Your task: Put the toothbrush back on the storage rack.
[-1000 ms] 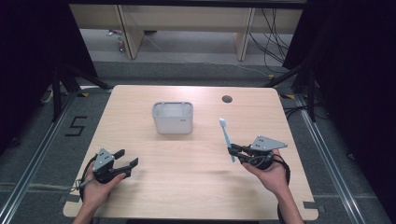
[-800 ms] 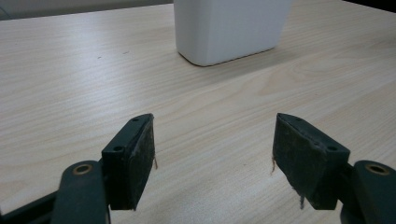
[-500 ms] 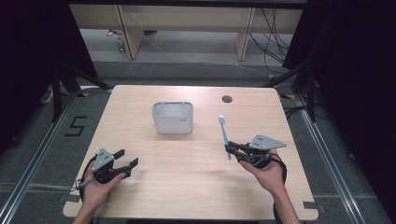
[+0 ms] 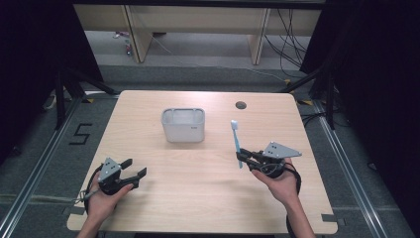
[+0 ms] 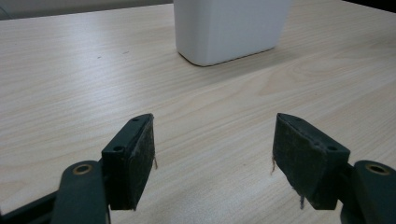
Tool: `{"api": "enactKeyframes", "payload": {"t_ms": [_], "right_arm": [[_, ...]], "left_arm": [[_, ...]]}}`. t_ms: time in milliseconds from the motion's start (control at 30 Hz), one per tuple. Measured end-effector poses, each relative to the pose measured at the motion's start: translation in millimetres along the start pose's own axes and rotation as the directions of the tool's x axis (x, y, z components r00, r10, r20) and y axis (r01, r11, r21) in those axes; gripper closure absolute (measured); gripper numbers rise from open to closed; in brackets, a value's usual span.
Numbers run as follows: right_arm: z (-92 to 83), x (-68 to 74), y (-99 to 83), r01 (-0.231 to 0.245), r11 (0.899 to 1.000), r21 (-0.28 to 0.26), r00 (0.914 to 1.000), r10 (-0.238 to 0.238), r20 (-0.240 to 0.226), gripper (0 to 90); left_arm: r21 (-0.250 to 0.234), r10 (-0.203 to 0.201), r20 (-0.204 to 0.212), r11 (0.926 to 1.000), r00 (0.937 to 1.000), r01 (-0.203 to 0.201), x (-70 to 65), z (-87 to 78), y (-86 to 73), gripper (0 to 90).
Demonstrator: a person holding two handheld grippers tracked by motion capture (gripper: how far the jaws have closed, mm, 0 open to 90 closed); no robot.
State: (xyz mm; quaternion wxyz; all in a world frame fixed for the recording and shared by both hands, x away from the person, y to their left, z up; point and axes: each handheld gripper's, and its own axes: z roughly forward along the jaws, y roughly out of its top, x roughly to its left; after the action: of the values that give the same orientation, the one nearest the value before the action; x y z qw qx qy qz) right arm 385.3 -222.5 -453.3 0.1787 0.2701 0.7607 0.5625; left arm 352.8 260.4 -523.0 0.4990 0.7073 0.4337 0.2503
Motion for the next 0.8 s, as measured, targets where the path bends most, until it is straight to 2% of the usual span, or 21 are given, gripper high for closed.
{"api": "enactKeyframes", "payload": {"t_ms": [33, 100, 167, 200, 233, 300, 400, 467, 533, 567, 633, 667, 767, 800], "right_arm": [[0.5, -0.4, 0.3, 0.009, 1.000, -0.009, 0.9999, -0.009, 0.006, 79.1], [0.7, 1.5, 0.4, -0.023, 1.000, -0.002, 0.9997, 0.023, -0.009, 79.1], [1.4, 2.0, 0.9, -0.030, 1.000, -0.005, 0.9995, 0.030, -0.009, 79.1], [1.5, 3.9, 0.9, -0.055, 0.999, 0.000, 0.9984, 0.055, -0.014, 79.1], [2.3, 2.6, 1.3, -0.035, 0.999, -0.009, 0.9993, 0.035, -0.012, 79.1], [3.7, 2.3, 2.0, -0.026, 1.000, -0.017, 0.9996, 0.025, -0.014, 79.1], [3.8, 4.9, 2.6, -0.051, 0.999, -0.003, 0.9987, 0.051, -0.009, 79.1], [4.9, 3.6, 2.9, -0.028, 1.000, -0.014, 0.9996, 0.028, -0.002, 79.1], [6.6, 4.6, 2.9, -0.044, 0.999, -0.015, 0.9989, 0.043, -0.017, 79.1], [7.3, 4.3, 2.9, -0.026, 0.999, -0.028, 0.9997, 0.026, 0.004, 79.0], [8.2, 5.3, 2.8, -0.033, 0.999, -0.022, 0.9994, 0.033, -0.007, 79.1], [9.3, 3.8, 2.7, -0.007, 0.999, -0.037, 1.0000, 0.007, -0.001, 79.1], [9.8, 6.2, 2.6, -0.029, 0.999, -0.029, 0.9996, 0.028, -0.004, 79.1], [11.9, 7.7, 2.5, -0.050, 0.998, -0.022, 0.9983, 0.050, -0.029, 79.1]], "left_arm": [[-0.001, -0.001, 0.000, 1.0000, 1.0000, 0.001, -0.1, 0.0, 0.0, 29.2], [-0.001, 0.000, 0.000, 1.0000, 1.0000, 0.000, -0.1, 0.0, 0.0, 29.3], [0.000, 0.001, 0.000, 1.0000, 1.0000, -0.001, -0.2, 0.0, 0.0, 29.2], [0.000, 0.001, 0.000, 1.0000, 1.0000, -0.001, -0.2, 0.0, 0.0, 29.2], [-0.001, 0.001, 0.000, 1.0000, 1.0000, -0.001, -0.2, 0.0, 0.0, 29.2], [-0.001, 0.001, 0.000, 1.0000, 1.0000, -0.001, -0.1, 0.0, -0.1, 29.3], [-0.001, 0.000, 0.000, 1.0000, 1.0000, 0.000, -0.1, 0.0, 0.0, 29.2], [-0.002, 0.000, 0.000, 1.0000, 1.0000, 0.000, -0.1, 0.0, -0.1, 29.2], [-0.008, -0.001, 0.005, 1.0000, 1.0000, 0.001, 0.2, 0.5, -0.3, 29.2], [-0.007, -0.001, 0.005, 1.0000, 1.0000, 0.001, 0.1, 0.4, -0.3, 29.2], [-0.004, 0.000, 0.003, 1.0000, 1.0000, 0.000, 0.0, 0.2, -0.2, 29.2], [-0.001, 0.000, 0.000, 1.0000, 1.0000, 0.000, -0.1, -0.1, 0.0, 29.2], [-0.001, 0.000, 0.000, 1.0000, 1.0000, 0.000, -0.1, -0.1, -0.1, 29.2], [-0.001, 0.000, 0.000, 1.0000, 1.0000, 0.000, -0.1, -0.1, -0.1, 29.2]]}}
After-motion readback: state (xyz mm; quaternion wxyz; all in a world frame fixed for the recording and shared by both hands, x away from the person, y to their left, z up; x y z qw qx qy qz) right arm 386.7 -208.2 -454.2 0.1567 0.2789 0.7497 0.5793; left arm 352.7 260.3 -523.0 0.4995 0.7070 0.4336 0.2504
